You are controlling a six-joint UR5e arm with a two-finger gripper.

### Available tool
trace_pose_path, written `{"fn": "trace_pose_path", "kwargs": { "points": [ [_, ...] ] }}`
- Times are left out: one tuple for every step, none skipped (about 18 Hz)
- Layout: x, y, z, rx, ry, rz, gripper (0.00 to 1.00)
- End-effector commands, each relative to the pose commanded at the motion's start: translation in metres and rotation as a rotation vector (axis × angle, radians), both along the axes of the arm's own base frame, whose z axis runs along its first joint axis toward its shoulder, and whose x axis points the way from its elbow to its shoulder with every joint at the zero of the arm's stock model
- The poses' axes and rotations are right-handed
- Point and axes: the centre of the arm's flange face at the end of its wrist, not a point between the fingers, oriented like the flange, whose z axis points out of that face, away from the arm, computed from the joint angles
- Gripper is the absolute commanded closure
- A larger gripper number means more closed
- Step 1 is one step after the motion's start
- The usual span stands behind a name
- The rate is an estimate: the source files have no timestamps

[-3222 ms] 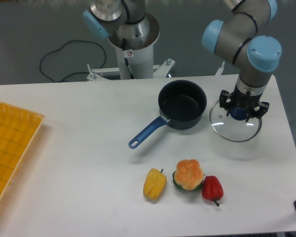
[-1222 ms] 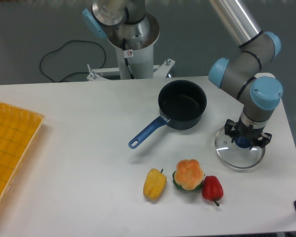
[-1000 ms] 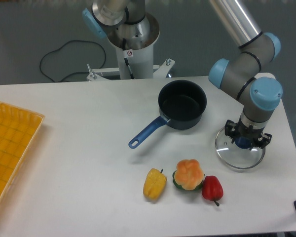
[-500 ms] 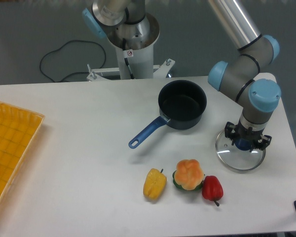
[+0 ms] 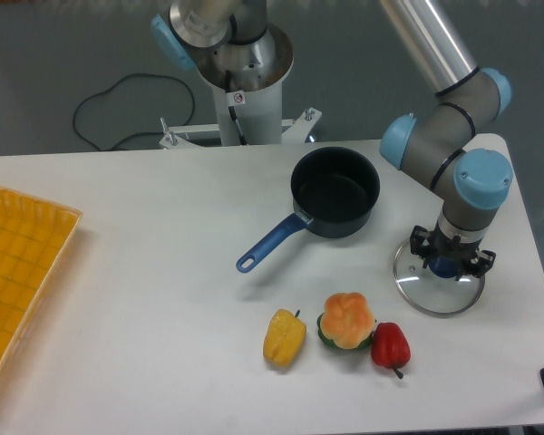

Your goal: Place the lid on the table

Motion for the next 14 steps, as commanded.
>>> {"fn": "trace_pose_path", "kwargs": {
  "points": [
    [0.0000,0.0000,0.0000,0.000,0.000,0.000,0.55],
    [-0.0001,0.0000,0.0002,0.000,0.001,0.000,0.54],
    [-0.0001,0.0000,0.0002,0.000,0.001,0.000,0.53],
    [-0.0001,0.0000,0.0002,0.000,0.001,-0.002,0.52],
    [0.0003,-0.0002,-0.0005,-0.002,0.001,-0.001,0.51],
    [0.0003,-0.0003,-0.0005,-0.002,0.000,-0.001,0.51],
    [0.0001,-0.0002,-0.0003,-0.001,0.002,-0.001,0.50],
    [0.0001,-0.0002,-0.0003,-0.001,0.002,-0.001,0.48],
    [0.0001,-0.0002,-0.0014,-0.002,0.001,-0.003,0.45],
    [0.0005,0.0006,-0.0024,-0.004,0.000,-0.004,0.43],
    [0.0003,0.0007,-0.0033,-0.004,0.000,-0.003,0.42],
    [0.0000,0.0018,-0.0033,-0.001,0.007,-0.006,0.40],
    [0.0003,0.0017,-0.0040,0.000,0.010,-0.006,0.39],
    [0.0020,0.0033,-0.0049,0.000,0.010,-0.009,0.37]
  ]
}}
